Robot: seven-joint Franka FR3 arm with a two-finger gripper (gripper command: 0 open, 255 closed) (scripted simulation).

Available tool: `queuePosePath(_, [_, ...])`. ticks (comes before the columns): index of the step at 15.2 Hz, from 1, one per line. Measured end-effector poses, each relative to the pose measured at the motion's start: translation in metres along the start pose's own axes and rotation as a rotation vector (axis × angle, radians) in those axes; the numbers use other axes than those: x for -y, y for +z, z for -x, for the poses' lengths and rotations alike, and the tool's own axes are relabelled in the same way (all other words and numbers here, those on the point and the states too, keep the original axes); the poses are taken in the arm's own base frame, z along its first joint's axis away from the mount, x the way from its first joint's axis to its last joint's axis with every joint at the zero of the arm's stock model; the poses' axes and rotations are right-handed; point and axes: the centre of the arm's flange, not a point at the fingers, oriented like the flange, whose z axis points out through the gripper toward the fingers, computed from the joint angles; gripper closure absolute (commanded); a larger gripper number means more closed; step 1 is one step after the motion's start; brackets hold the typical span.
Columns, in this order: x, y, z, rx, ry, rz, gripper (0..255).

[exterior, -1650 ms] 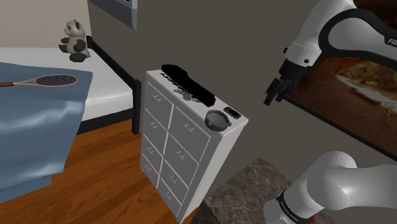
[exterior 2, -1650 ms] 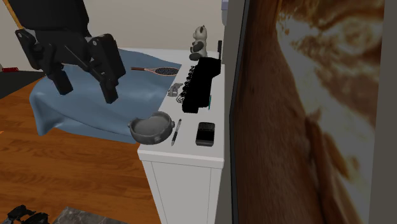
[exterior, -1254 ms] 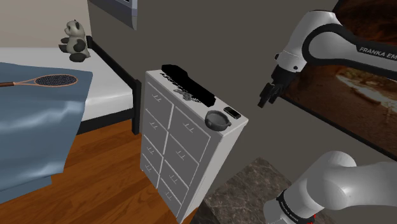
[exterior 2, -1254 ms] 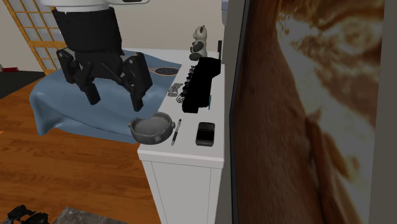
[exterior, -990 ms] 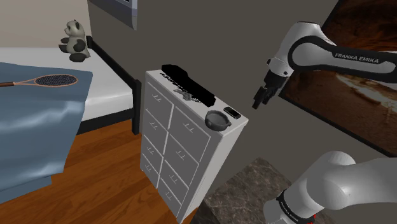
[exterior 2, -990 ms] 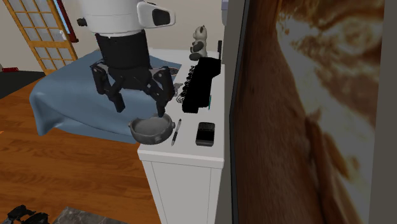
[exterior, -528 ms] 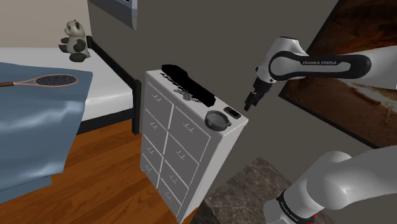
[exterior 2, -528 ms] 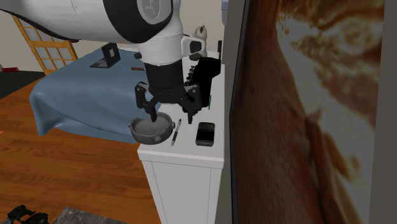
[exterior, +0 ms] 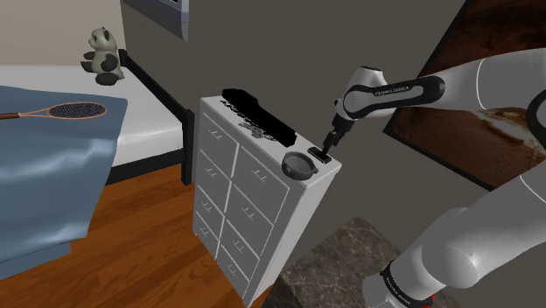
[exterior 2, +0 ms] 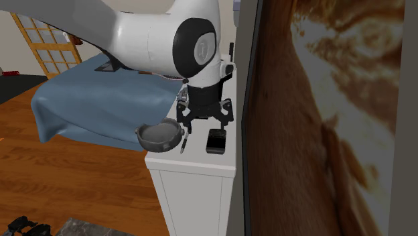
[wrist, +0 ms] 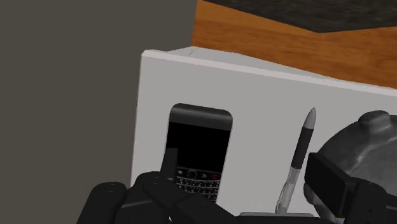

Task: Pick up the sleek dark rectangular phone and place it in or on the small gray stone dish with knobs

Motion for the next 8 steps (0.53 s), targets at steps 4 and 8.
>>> queuePosePath(4, [-0.023,0.033,-0.023,-0.004,-0.037,0.010,0])
queuePosePath(8, [-0.026,0.055,-0.027,-0.005,-0.042,0.011,0])
